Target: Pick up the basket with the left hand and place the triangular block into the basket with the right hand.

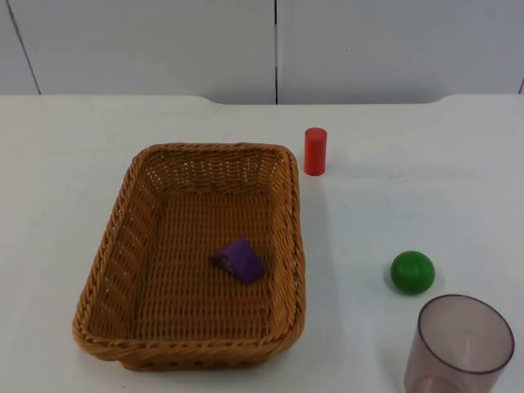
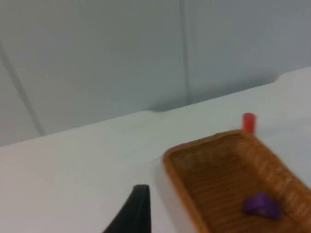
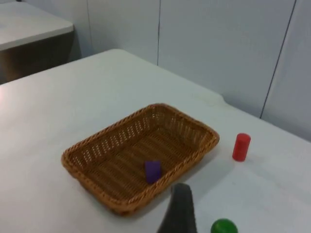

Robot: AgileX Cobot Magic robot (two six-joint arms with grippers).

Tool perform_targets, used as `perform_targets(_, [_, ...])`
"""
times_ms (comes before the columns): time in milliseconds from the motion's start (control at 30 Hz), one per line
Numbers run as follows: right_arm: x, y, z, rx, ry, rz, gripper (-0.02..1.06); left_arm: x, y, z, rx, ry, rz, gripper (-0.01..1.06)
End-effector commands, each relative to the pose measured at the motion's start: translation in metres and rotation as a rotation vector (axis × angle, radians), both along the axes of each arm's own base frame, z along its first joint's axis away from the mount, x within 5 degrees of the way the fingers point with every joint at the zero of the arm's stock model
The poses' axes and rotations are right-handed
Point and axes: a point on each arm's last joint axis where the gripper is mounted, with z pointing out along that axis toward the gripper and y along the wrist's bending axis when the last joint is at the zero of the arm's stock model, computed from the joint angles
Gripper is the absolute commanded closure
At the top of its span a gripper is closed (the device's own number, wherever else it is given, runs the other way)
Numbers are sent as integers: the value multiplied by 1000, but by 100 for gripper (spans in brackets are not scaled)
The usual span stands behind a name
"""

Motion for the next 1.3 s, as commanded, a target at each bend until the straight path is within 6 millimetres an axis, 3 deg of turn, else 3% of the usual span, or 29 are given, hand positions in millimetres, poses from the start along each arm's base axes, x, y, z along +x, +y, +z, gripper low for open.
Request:
perform_targets(0, [-7,-5,-5,-10,25,-7,40,-11,10,-7,17,27,90,0])
perform_targets(200, [-19,-14,-10,-14,25,-4,40,-27,16,-15,20,66,138,0])
perform_targets(400, [-24,-18,-30,2,49,-13,40,-44,18,-21,14,28,135,0])
perform_targets(500, [-28,-21,-36,28,57,-20,40,-39,17,-36,24,90,135,0])
perform_targets(867, [-32,-24,-36,39,61,-23,40,-38,18,-51,50,206,147,0])
perform_targets(1267, [-37,-27,-46,-48,168,-19,40,-37,21,-52,26,210,197,0])
